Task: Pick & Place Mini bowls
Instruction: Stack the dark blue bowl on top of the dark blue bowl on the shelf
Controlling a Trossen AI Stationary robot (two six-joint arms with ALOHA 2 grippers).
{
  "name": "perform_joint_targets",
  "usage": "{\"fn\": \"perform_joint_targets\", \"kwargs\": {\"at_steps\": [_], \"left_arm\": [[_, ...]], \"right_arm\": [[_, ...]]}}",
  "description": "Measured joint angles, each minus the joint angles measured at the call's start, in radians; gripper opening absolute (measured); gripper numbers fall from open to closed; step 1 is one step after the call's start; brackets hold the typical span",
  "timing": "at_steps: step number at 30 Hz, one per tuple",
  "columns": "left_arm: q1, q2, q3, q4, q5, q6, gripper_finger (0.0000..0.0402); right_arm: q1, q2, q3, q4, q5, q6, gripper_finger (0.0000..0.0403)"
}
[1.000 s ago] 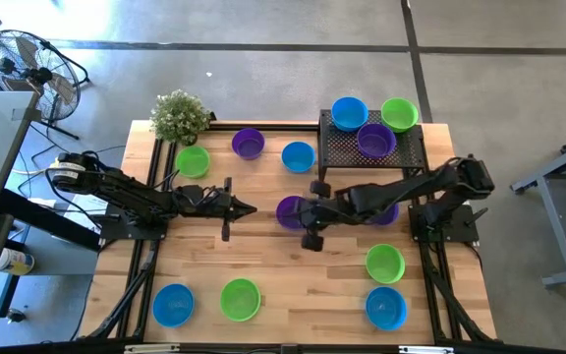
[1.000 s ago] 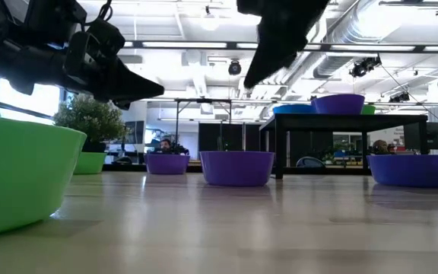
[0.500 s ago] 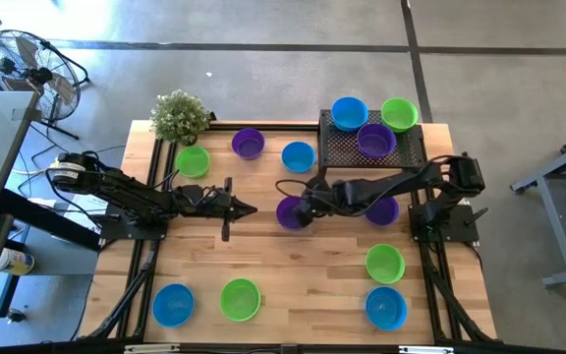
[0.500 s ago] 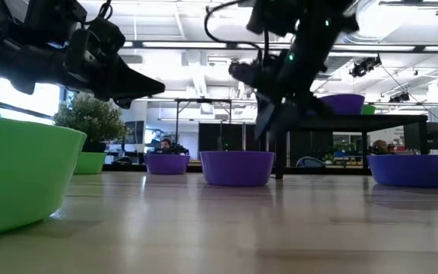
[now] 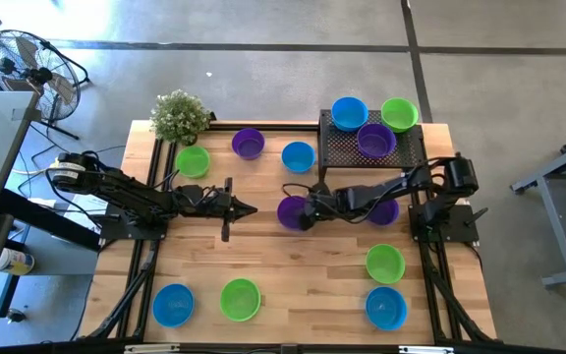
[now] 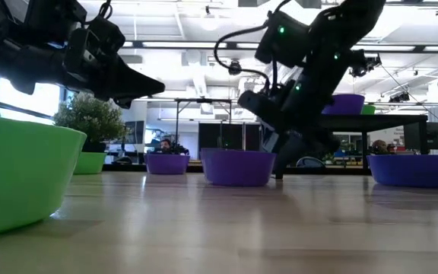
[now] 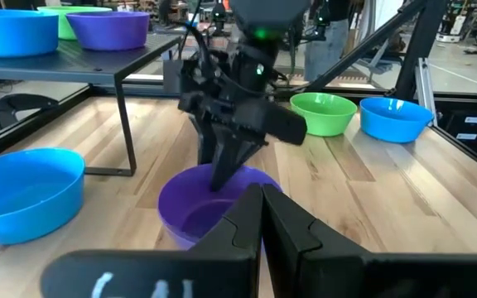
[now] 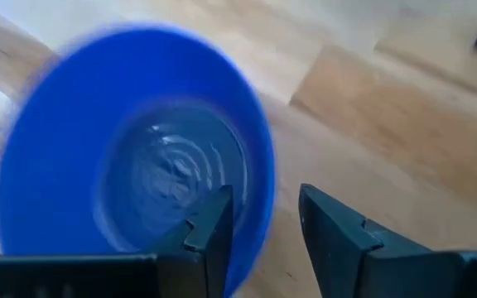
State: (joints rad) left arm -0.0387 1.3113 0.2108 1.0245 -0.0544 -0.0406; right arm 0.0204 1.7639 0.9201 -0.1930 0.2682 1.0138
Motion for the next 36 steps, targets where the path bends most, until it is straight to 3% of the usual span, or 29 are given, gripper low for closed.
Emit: {"fn": "perform_joint_targets", "kwargs": {"at_steps": [5, 12, 21, 29, 36], "left_arm": [[0.000, 0.000, 0.000, 0.000, 0.000, 0.002, 0.0002], [0.000, 0.000, 0.000, -0.002, 0.000, 0.003, 0.0002], [0.000, 0.000, 0.000, -0.002, 0.001, 0.009, 0.0002], [0.000, 0.000, 0.000, -0.003, 0.003, 0.009, 0.0002], [0.000, 0.000, 0.000, -0.002, 0.003, 0.009, 0.0002]], "right_arm": [[0.000, 0.013, 0.002, 0.000, -0.026, -0.025, 0.0105], [0.000, 0.011, 0.002, 0.004, -0.051, -0.075, 0.0014], [0.002, -0.051, 0.002, 0.001, -0.086, -0.107, 0.0004], [-0.008, -0.322, 0.002, -0.094, -0.120, -0.206, 0.0003], [-0.100, -0.663, 0.034, -0.405, 0.006, -0.230, 0.0003]]}}
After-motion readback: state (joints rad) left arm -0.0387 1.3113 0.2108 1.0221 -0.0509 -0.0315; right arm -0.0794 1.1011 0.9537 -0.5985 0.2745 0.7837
